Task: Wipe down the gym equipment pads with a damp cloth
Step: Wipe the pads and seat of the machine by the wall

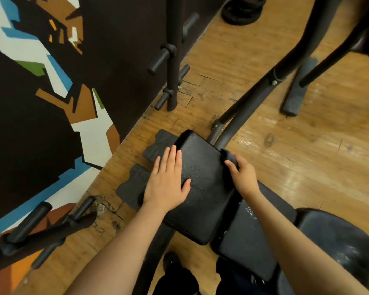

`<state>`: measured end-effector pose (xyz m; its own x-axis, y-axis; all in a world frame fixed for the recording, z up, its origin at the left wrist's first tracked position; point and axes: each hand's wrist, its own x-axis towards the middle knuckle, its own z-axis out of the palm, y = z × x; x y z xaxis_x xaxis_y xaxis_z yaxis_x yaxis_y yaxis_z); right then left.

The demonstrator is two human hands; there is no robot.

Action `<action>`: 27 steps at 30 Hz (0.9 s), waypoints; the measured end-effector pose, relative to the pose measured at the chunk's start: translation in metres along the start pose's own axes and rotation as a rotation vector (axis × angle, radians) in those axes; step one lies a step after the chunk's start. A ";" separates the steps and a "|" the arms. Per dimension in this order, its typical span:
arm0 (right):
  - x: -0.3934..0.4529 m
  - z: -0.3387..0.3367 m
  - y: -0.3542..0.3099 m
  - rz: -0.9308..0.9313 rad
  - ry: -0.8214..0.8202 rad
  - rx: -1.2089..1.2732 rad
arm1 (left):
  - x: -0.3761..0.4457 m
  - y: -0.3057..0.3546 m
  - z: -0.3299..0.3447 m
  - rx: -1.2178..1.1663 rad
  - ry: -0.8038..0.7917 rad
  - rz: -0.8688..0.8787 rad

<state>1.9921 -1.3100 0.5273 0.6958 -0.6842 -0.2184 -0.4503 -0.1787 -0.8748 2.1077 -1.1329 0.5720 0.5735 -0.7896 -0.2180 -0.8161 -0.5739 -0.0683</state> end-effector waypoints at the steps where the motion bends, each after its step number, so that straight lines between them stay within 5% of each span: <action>1: -0.001 0.002 0.001 0.035 0.044 0.029 | 0.000 0.000 -0.001 -0.009 -0.007 0.005; 11: -0.027 0.033 0.003 0.316 0.462 0.307 | 0.000 0.000 -0.004 -0.005 -0.033 0.030; 21: -0.111 0.073 0.013 0.550 0.398 0.315 | 0.000 -0.002 -0.003 0.003 -0.015 0.056; 27: -0.071 0.047 0.012 0.503 0.361 0.228 | 0.001 -0.002 -0.003 -0.006 0.007 0.054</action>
<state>1.9637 -1.2307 0.5125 0.1820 -0.8462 -0.5009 -0.5142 0.3523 -0.7820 2.1100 -1.1334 0.5745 0.5294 -0.8209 -0.2140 -0.8453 -0.5319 -0.0510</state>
